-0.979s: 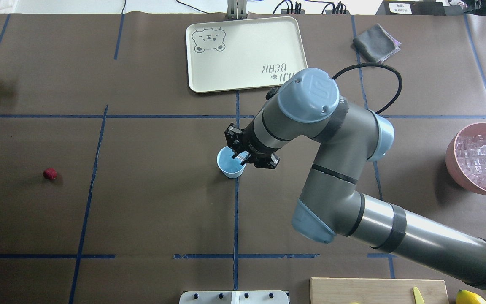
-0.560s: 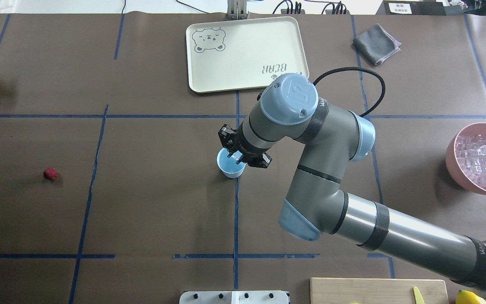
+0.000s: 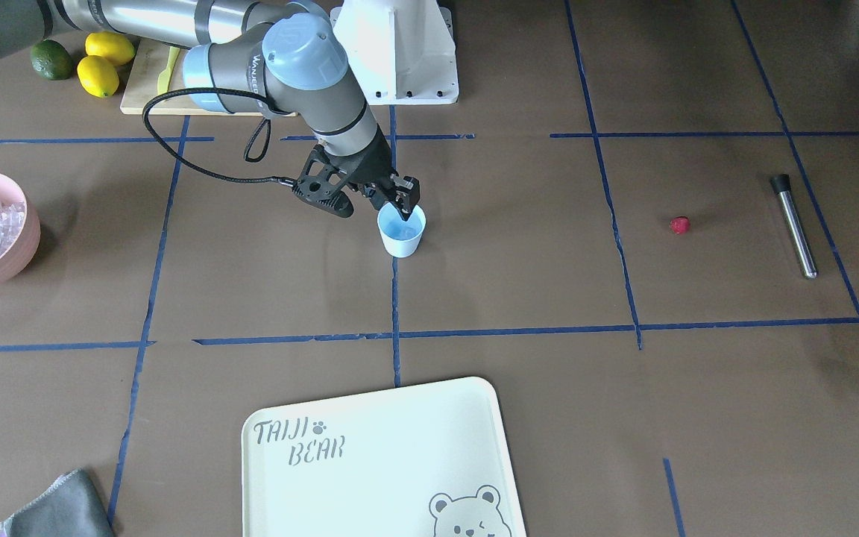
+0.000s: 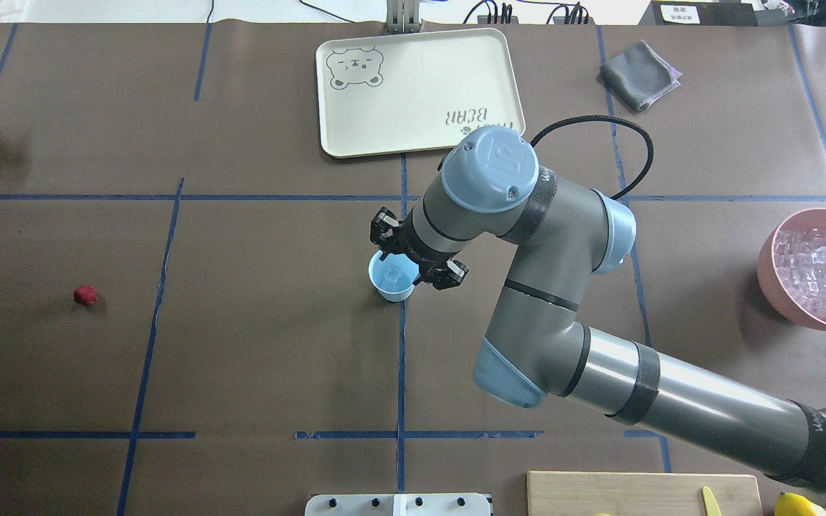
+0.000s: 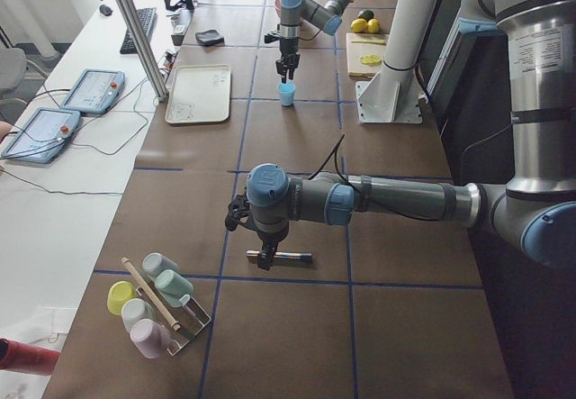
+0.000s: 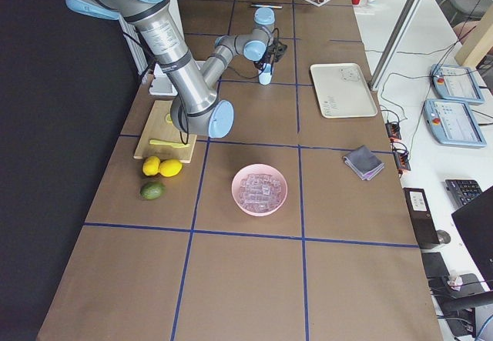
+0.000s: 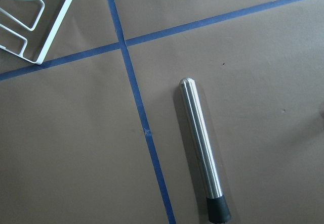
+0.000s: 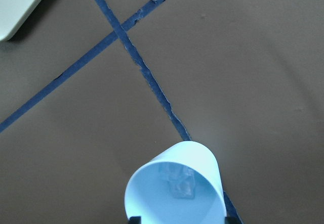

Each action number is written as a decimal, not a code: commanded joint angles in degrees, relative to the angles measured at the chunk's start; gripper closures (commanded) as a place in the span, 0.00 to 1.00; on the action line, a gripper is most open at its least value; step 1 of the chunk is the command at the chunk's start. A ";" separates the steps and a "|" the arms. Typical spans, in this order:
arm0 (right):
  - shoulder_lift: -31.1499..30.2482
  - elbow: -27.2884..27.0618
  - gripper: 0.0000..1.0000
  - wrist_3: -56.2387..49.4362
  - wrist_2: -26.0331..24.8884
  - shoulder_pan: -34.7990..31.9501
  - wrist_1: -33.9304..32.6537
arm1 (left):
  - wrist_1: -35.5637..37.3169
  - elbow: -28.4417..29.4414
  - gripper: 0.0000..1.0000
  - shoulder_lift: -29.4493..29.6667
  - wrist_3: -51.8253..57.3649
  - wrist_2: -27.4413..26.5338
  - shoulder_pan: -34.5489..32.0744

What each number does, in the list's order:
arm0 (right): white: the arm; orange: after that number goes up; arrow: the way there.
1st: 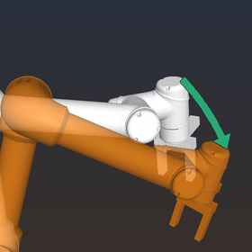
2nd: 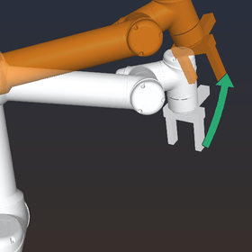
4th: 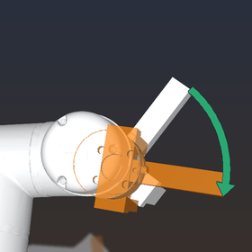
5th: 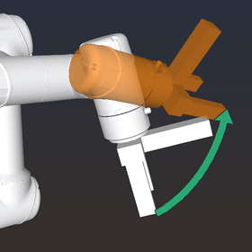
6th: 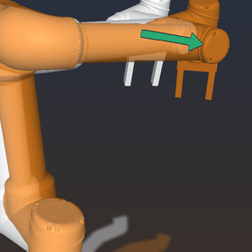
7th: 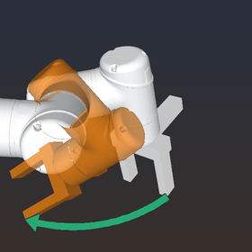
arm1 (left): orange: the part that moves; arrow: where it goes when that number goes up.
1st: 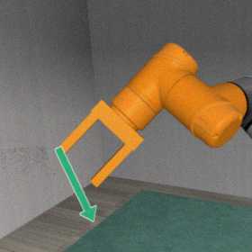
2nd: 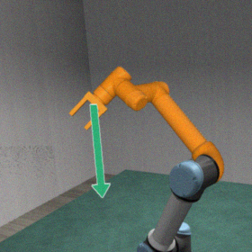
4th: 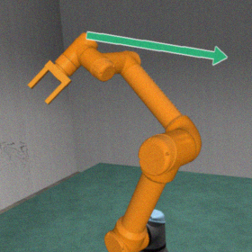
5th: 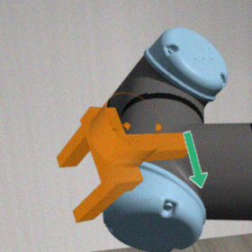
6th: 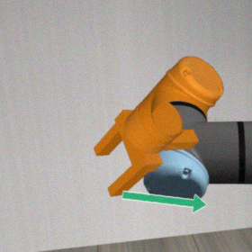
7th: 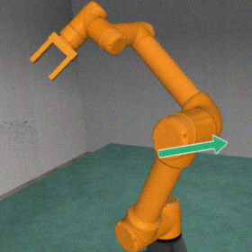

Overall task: Mash ice and strawberries in cup
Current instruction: 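Move the right gripper back to the pink bowl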

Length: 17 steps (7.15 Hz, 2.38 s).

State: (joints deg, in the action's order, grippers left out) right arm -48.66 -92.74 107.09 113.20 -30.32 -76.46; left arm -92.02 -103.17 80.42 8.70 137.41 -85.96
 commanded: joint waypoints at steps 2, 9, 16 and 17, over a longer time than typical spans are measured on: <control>-0.12 -1.38 0.00 -0.04 0.69 -1.13 0.00 | 0.00 0.07 0.00 0.00 0.00 -0.04 0.00; -42.78 -18.97 0.00 -52.14 23.73 -34.07 0.00 | 0.00 0.07 0.00 0.09 0.00 -0.04 0.00; -48.73 -9.93 0.00 -72.90 17.93 -39.38 0.35 | 0.00 0.33 0.00 0.00 0.00 -0.04 0.00; -48.63 -9.31 0.00 -72.47 17.84 -39.20 0.35 | 0.00 0.42 0.00 0.00 0.00 -0.04 0.00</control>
State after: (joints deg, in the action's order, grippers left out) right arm -97.52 -103.33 34.54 131.28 -69.71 -76.19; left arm -92.02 -102.81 80.43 8.70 137.37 -85.96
